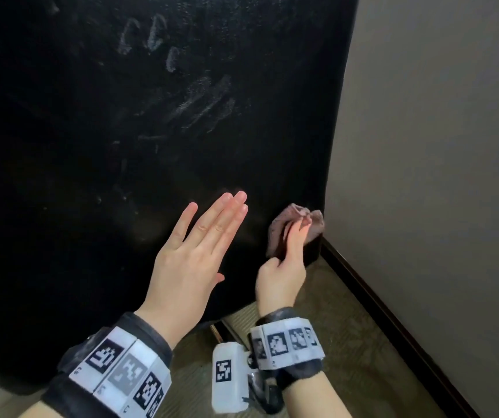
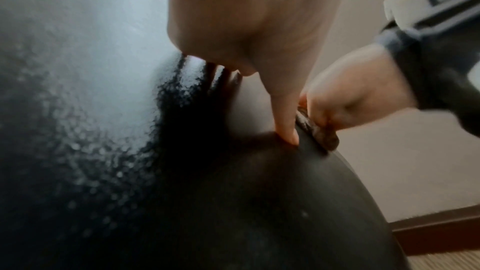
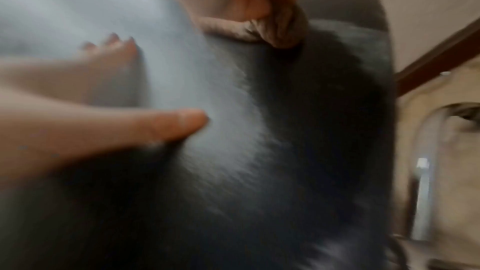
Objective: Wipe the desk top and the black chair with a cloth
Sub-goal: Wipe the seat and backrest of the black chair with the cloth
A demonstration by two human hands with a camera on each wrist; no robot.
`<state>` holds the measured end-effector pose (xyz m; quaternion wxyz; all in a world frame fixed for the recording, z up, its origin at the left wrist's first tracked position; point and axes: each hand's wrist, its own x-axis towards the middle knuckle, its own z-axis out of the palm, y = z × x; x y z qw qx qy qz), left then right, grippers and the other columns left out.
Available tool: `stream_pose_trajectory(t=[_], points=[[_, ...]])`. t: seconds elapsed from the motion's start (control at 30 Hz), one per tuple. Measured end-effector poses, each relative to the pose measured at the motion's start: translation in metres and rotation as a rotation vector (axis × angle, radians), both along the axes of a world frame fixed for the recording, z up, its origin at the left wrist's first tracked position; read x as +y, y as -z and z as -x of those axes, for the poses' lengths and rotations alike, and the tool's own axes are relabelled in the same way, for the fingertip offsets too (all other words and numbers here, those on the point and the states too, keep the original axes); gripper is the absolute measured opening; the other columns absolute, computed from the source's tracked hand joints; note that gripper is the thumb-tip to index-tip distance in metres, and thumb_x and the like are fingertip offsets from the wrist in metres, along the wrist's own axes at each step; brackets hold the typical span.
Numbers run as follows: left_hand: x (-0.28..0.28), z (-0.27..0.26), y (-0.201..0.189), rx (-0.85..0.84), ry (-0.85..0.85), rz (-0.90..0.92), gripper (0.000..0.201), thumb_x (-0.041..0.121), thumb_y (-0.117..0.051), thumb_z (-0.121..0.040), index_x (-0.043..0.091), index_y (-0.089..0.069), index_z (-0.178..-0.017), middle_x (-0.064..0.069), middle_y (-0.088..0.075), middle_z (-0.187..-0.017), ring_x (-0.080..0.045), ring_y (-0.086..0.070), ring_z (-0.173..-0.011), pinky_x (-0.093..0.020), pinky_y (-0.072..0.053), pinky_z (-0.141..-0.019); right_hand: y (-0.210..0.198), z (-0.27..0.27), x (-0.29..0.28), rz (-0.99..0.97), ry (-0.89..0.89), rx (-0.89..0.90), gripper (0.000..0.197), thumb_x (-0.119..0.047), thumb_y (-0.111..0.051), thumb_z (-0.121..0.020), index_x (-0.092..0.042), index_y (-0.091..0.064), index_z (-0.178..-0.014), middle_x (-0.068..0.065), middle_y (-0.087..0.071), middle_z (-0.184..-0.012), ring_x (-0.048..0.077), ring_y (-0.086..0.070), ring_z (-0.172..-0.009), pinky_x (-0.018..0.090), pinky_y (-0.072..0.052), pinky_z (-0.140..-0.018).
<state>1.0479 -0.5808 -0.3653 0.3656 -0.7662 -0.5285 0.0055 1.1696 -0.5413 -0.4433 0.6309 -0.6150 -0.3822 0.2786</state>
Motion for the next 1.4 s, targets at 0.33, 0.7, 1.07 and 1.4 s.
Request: stream_pose_trajectory(t=[0.33,0.7,1.07,1.4], points=[[0.000,0.001,-0.001,0.034,0.001,-0.020,0.112,0.045,-0.072,-0.073,0.010,-0.001,-0.151,-0.006,0.012,-0.159,-0.020,0.012,-0.146,-0.040,0.013,-0.117,0.024,-0.002,-0.012,0.233,0.106,0.157,0.062,0.010,-0.037,-0.090,-0.014,-0.031,-0.146,0.015,-0.049,-0.137,0.028,-0.046,-0.126,0.024,-0.031,-0.103],[-0.039,0.063,-0.037,-0.135,0.092,-0.198,0.090,0.018,-0.077,-0.073,0.011,-0.028,-0.148,-0.012,-0.009,-0.158,-0.026,-0.006,-0.146,-0.049,-0.003,-0.116,0.041,0.015,-0.021,0.292,0.079,0.151,0.060,0.013,-0.038,-0.086,-0.008,-0.032,-0.142,0.023,-0.047,-0.134,0.035,-0.048,-0.120,0.031,-0.034,-0.100],[-0.075,0.162,-0.080,-0.302,-0.063,-0.336,0.078,0.067,-0.023,-0.089,0.019,-0.020,-0.150,-0.016,-0.004,-0.158,-0.031,-0.009,-0.146,-0.056,-0.007,-0.113,-0.174,0.038,0.017,-0.819,0.051,-0.410,0.084,0.030,-0.032,-0.064,0.003,-0.029,-0.144,0.009,-0.018,-0.153,0.031,-0.011,-0.144,0.037,-0.019,-0.118],[-0.079,0.175,-0.090,-0.582,-0.195,-0.320,0.144,0.045,-0.089,-0.034,0.025,-0.009,-0.152,-0.022,0.010,-0.156,-0.043,0.006,-0.143,-0.079,-0.021,-0.091,-0.107,0.060,-0.023,-0.994,-0.445,-0.899,0.039,-0.022,-0.023,-0.106,-0.013,-0.041,-0.139,-0.012,-0.036,-0.146,0.019,-0.030,-0.139,0.035,-0.021,-0.115]])
